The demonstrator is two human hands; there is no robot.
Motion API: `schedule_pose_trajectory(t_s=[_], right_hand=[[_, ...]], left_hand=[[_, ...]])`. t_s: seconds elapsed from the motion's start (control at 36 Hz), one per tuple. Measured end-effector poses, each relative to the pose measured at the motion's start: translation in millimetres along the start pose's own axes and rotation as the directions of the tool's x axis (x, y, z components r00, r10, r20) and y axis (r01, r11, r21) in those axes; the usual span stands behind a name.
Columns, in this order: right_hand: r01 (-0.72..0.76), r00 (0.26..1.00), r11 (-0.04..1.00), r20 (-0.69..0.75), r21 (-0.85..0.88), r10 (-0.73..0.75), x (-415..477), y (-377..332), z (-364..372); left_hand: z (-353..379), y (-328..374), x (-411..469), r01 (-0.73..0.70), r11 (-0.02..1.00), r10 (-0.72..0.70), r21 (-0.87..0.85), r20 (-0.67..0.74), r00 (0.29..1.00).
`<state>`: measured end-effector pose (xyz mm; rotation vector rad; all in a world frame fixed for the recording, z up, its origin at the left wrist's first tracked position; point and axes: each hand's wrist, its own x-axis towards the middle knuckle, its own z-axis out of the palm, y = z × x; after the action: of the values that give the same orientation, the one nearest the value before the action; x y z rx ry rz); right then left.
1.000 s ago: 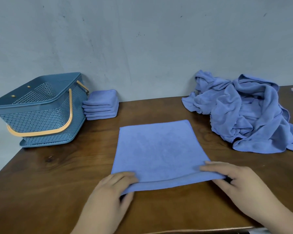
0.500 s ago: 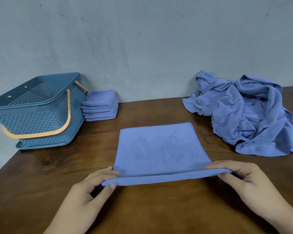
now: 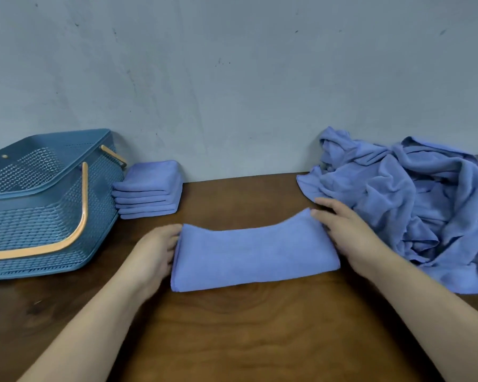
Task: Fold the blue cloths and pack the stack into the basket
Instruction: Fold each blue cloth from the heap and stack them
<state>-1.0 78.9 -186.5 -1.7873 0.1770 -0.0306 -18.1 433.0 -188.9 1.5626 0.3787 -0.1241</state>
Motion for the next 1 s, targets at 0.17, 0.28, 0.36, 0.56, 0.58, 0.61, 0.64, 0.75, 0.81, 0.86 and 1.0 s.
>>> schedule_pose_trajectory(t_s=[0.17,0.28,0.36,0.56,0.58,0.61,0.64,0.75,0.81,0.86,1.0], right_hand=[[0.079,0.994,0.972,0.090,-0.223,-0.060,-7,10,-2],[0.105,0.994,0.974,0.056,-0.200,-0.096,-12,12,1],[0.126,0.992,0.969,0.049,-0.212,-0.118,-15,16,6],[0.143,0.988,0.938,-0.004,-0.316,-0.152,-8,29,9],[0.137,0.989,0.933,-0.013,-0.333,-0.150,-8,29,8],[0.132,0.989,0.927,-0.019,-0.352,-0.148,-8,29,7],[0.127,0.989,0.918,-0.022,-0.375,-0.146,-8,29,6],[0.135,0.987,0.871,-0.016,-0.472,-0.162,-12,27,3],[0.151,0.983,0.861,-0.020,-0.485,-0.184,-12,26,2],[0.156,0.982,0.836,-0.010,-0.526,-0.189,-13,26,1],[0.145,0.987,0.785,0.028,-0.602,-0.161,-11,25,-3]], left_hand=[[-1,-12,-8,-0.161,0.971,0.159,0.178,0.025,0.987],[1,-9,-13,-0.234,0.957,0.231,0.169,0.036,0.972],[4,-11,-16,-0.277,0.940,0.276,0.198,0.034,0.961],[6,-27,-6,-0.333,0.884,0.351,0.328,0.004,0.936],[6,-27,-5,-0.334,0.889,0.352,0.313,0.000,0.936],[5,-26,-6,-0.334,0.893,0.351,0.302,-0.003,0.936],[5,-25,-6,-0.335,0.892,0.353,0.303,-0.004,0.936],[3,-25,-9,-0.376,0.848,0.411,0.373,-0.016,0.911],[3,-24,-9,-0.405,0.830,0.449,0.383,-0.029,0.893],[2,-27,-7,-0.416,0.811,0.456,0.412,0.001,0.890],[-6,-36,3,-0.360,0.795,0.364,0.489,0.090,0.927]])
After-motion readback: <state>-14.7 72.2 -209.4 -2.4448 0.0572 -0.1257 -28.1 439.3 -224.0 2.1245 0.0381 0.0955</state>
